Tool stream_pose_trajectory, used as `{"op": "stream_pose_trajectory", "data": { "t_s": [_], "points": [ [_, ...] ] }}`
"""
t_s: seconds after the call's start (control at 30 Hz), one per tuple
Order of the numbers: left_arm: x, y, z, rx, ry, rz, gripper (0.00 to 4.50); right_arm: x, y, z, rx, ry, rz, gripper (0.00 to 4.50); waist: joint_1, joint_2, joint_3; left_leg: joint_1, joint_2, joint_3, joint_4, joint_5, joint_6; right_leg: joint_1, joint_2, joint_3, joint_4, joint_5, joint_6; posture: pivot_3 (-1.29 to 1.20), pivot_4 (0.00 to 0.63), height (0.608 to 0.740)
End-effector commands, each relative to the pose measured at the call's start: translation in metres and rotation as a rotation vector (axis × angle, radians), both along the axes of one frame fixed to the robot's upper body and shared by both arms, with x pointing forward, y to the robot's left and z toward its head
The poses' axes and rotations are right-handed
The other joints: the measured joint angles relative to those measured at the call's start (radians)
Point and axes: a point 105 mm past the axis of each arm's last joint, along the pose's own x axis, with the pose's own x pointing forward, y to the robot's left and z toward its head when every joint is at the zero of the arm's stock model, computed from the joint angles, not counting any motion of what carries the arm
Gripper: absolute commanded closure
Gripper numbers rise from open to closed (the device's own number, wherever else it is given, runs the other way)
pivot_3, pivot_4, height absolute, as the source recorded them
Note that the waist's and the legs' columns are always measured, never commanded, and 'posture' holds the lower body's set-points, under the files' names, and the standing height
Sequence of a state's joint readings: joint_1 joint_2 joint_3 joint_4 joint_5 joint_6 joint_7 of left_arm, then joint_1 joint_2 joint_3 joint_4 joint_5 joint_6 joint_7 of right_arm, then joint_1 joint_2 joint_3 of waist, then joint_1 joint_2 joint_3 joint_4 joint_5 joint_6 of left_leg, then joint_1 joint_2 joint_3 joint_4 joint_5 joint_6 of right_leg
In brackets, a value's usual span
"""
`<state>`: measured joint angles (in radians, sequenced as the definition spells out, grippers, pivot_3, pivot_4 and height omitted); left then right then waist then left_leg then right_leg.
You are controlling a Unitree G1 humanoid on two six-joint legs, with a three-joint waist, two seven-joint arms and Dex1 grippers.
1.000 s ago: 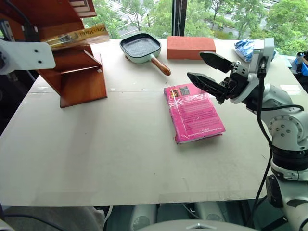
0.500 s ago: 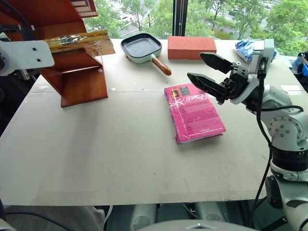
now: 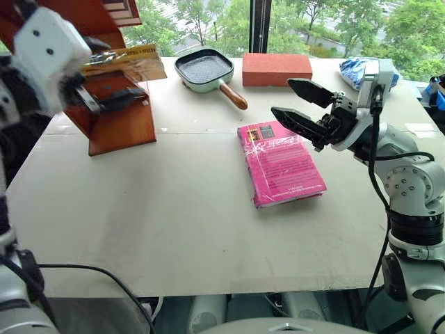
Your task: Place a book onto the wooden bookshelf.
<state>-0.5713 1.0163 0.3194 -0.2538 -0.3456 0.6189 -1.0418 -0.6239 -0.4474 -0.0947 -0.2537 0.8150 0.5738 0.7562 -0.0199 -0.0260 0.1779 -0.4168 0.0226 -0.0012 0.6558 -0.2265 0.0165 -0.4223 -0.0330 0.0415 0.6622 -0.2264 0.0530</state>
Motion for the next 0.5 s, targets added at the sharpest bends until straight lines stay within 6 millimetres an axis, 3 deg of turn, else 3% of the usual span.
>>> {"op": "stream_pose_trajectory", "data": {
  "t_s": [0.03, 0.1, 0.17, 0.27, 0.3, 0.5],
  "points": [
    [-0.008, -0.029, -0.037, -0.176, 0.128, -0.092, 0.07, 0.0, -0.016, -0.01, -0.016, -0.02, -0.053, 0.0, 0.0, 0.0, 0.0, 0.001, 0.0, 0.0, 0.0, 0.0, 0.0, 0.001, 0.0, 0.0, 0.0, 0.0, 0.0, 0.0, 0.15, 0.74],
    [-0.009, -0.053, -0.086, -0.289, 0.247, -0.119, 0.07, 0.006, -0.039, -0.041, -0.071, 0.011, -0.174, 0.0, 0.003, -0.001, -0.001, 0.0, 0.0, -0.001, 0.0, 0.0, 0.0, 0.001, 0.001, -0.001, 0.0, 0.0, 0.0, 0.0, 0.15, 0.74],
    [-0.018, -0.07, -0.12, -0.37, 0.326, -0.133, 0.07, 0.003, -0.059, -0.072, -0.164, 0.036, -0.256, 0.0, 0.008, 0.0, -0.001, 0.001, 0.0, -0.002, 0.001, 0.0, 0.0, 0.003, 0.0, -0.001, -0.001, 0.0, 0.0, 0.0, 0.15, 0.74],
    [-0.023, -0.071, -0.148, -0.456, 0.372, -0.071, 0.07, -0.01, -0.084, -0.109, -0.274, 0.08, -0.32, 0.0, 0.009, -0.001, -0.001, 0.0, 0.0, -0.001, 0.001, 0.0, 0.0, 0.003, -0.002, 0.0, -0.002, 0.0, 0.0, 0.0, 0.15, 0.74],
    [-0.023, -0.066, -0.162, -0.406, 0.356, -0.024, 0.07, -0.016, -0.093, -0.119, -0.283, 0.104, -0.339, 0.0, 0.009, -0.001, -0.001, 0.001, 0.0, -0.001, 0.002, 0.0, 0.0, 0.003, -0.002, 0.0, -0.001, 0.0, 0.0, 0.0, 0.15, 0.74],
    [-0.06, -0.061, -0.209, -0.377, 0.426, 0.011, 0.07, -0.036, -0.143, -0.165, -0.272, 0.225, -0.494, 0.0, 0.0, 0.002, -0.003, 0.019, 0.001, 0.002, -0.003, 0.0, 0.0, 0.015, 0.001, 0.005, -0.001, -0.003, -0.004, 0.0, 0.15, 0.74]
  ]
}}
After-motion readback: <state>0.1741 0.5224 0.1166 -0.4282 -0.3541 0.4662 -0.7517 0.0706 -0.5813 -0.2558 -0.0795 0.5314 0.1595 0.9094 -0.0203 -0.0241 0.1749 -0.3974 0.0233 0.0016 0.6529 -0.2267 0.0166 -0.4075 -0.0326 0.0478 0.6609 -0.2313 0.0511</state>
